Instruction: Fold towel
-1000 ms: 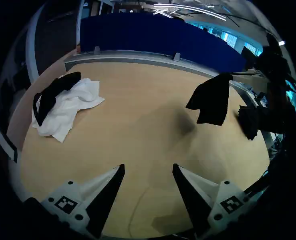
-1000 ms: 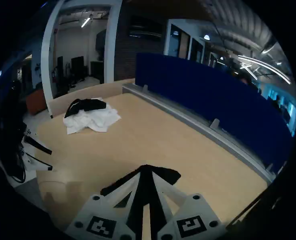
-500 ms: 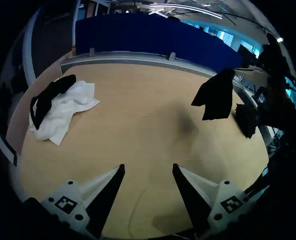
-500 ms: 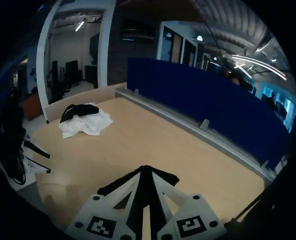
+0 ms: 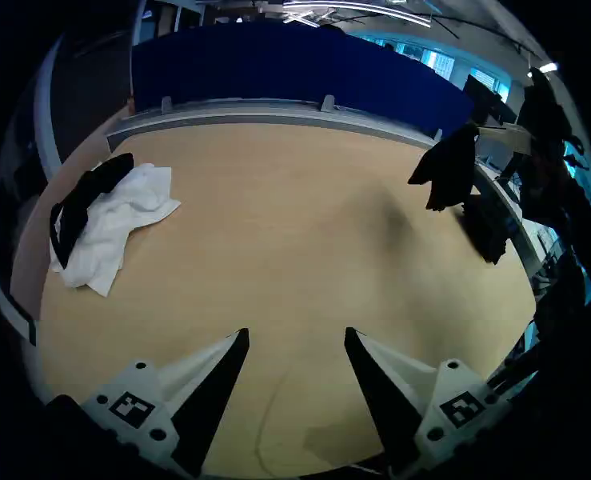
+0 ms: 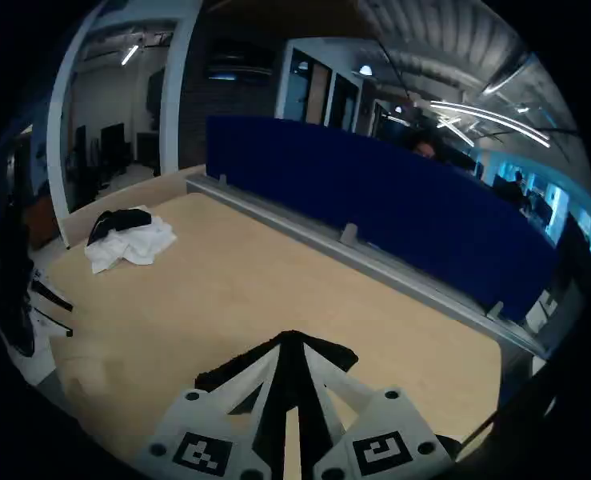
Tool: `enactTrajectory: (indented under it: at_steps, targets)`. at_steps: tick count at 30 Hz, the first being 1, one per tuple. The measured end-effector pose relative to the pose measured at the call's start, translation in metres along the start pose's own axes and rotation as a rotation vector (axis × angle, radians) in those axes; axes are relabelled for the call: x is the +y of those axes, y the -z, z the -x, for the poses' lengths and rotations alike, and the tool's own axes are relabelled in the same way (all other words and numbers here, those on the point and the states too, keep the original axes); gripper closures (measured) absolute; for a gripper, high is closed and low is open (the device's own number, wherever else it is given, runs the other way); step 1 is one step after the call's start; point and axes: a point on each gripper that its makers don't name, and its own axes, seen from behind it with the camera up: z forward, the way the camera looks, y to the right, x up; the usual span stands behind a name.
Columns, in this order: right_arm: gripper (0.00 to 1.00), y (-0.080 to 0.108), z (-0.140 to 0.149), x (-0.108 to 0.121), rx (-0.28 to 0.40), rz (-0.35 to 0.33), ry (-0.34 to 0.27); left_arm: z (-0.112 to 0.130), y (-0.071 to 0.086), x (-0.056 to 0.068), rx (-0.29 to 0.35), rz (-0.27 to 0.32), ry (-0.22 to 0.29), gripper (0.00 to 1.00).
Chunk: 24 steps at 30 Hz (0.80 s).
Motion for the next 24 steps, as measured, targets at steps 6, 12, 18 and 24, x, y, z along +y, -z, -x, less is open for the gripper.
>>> enactTrajectory:
  at_steps: [6, 12, 18, 24]
  targets:
    - [0.94, 0.010, 0.014, 0.050, -0.012, 0.051, -0.036, 0.001, -0.002, 0.008, -0.012, 0.007, -0.008, 0.12]
    - [0.94, 0.020, 0.027, 0.097, -0.028, 0.106, -0.055, 0.001, -0.005, 0.011, -0.021, 0.005, -0.023, 0.12]
    - [0.95, 0.030, 0.035, 0.137, -0.038, 0.158, -0.079, -0.001, -0.008, 0.016, -0.024, 0.009, -0.030, 0.12]
    - [0.94, 0.038, 0.037, 0.168, -0.042, 0.199, -0.092, -0.003, -0.012, 0.022, -0.027, 0.017, -0.034, 0.12]
